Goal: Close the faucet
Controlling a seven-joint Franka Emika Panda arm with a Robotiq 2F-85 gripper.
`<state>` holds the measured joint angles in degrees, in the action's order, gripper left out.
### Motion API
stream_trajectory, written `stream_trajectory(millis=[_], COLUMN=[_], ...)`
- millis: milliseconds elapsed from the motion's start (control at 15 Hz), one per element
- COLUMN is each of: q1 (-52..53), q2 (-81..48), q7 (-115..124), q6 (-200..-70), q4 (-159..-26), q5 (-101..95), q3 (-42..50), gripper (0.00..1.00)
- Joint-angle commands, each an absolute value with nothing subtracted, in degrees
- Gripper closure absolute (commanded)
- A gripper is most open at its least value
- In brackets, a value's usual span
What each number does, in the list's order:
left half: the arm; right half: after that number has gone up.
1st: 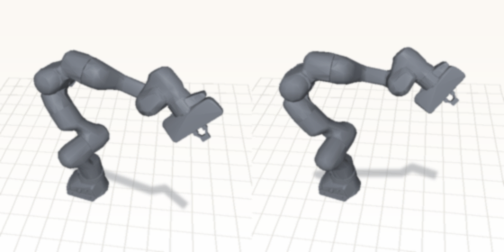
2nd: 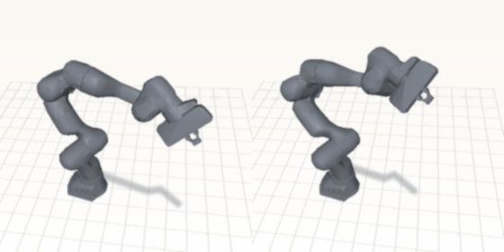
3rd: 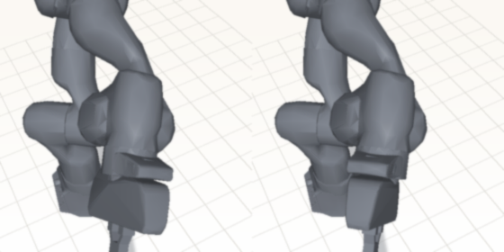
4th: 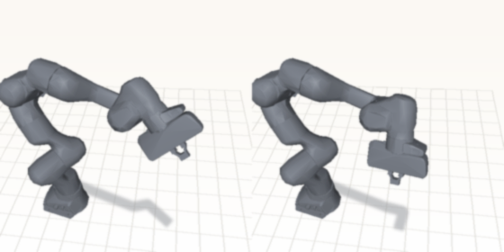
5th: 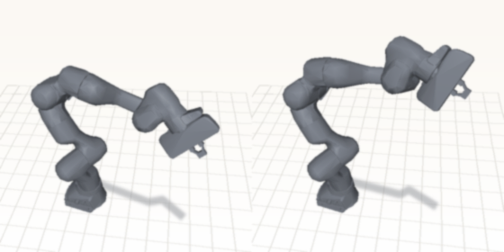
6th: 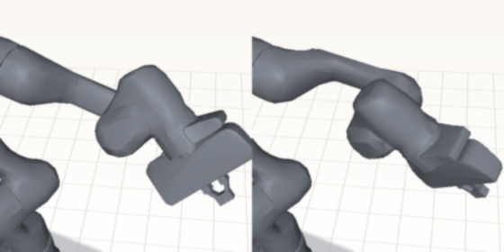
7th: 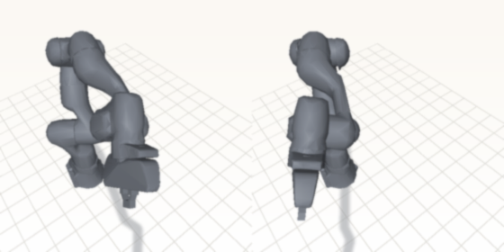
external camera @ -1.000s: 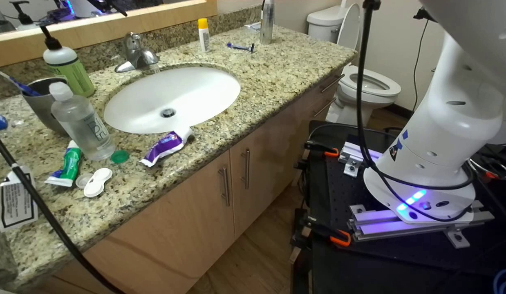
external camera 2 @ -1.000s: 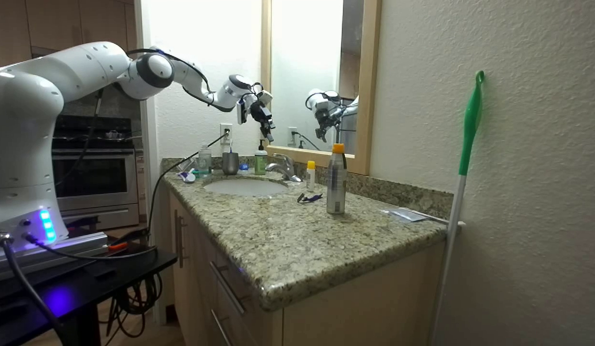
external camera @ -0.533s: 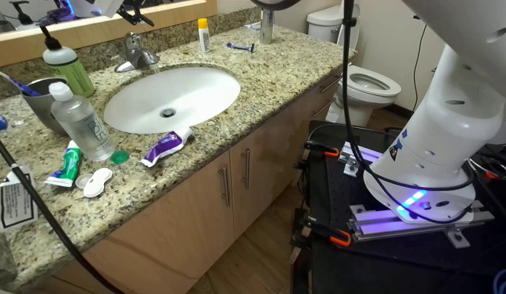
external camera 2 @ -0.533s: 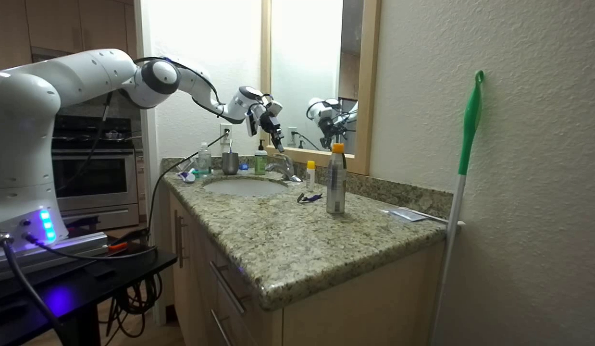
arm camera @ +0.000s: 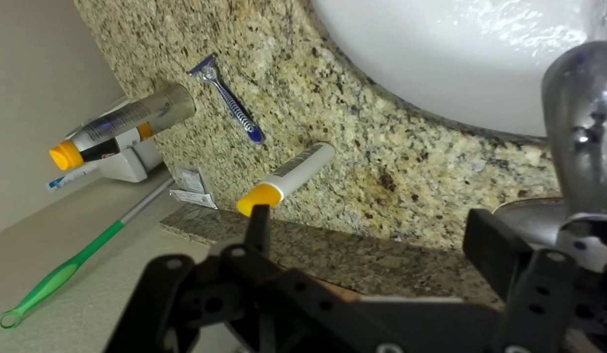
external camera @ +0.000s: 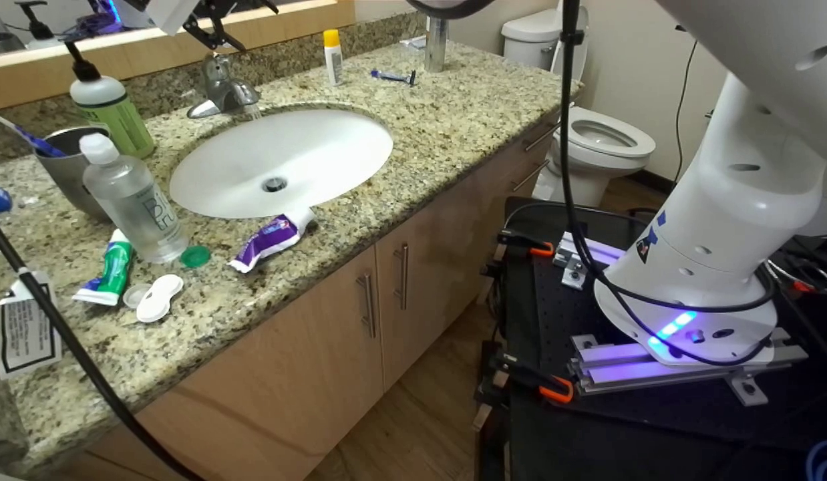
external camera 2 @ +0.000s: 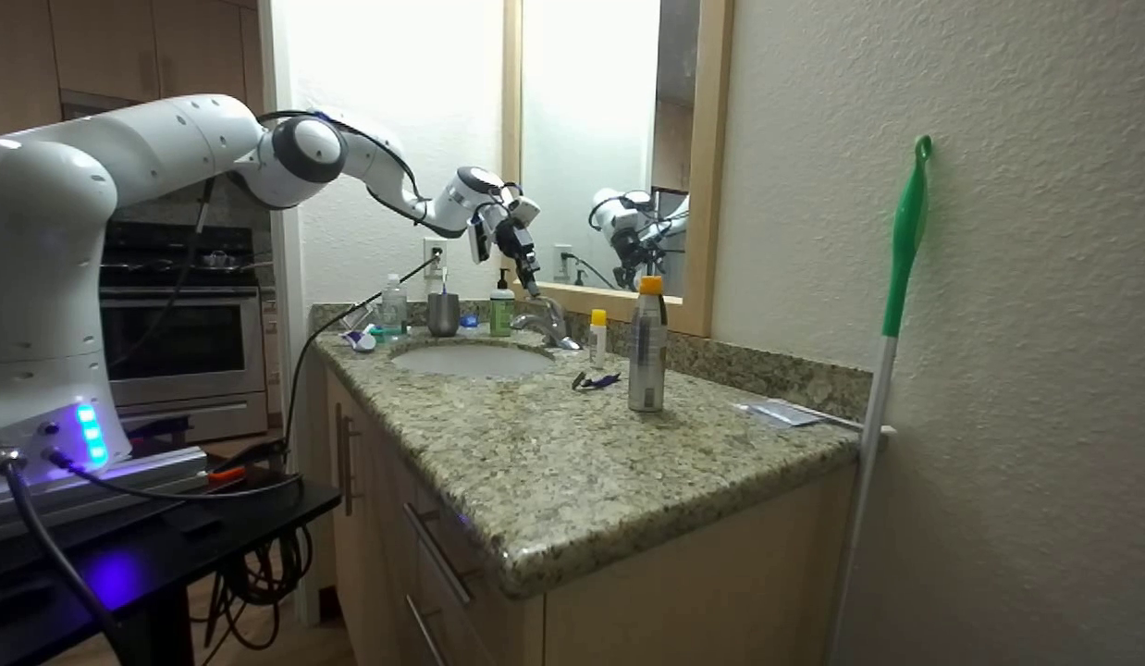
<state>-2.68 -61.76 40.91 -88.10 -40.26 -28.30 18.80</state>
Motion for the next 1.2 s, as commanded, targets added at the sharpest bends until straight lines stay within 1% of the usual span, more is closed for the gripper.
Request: stream_trajectory(millis=[0, 533, 867, 933, 1067, 1133], q1=[-3.0, -3.3, -4.8, -3.3, -3.3, -3.0], q2=[-61.7, -62.8, -62.2, -62.4, -62.4, -62.0], q7=[40.2, 40.6, 40.6, 40.9, 41.0, 41.1], q6=[-86.7, -83.6, -73.6, -76.1, -75.9, -77.9], q4=[-40.9, -40.8, -39.2, -40.6, -40.6, -40.6], q5=[-27.1, -26.8, -19.7, -22.6, -22.5, -23.2], q3=[17.9, 18.0, 15.7, 17.8, 17.7, 18.0], gripper=[0.0, 0.0, 0.0, 0.0, 0.0, 0.0])
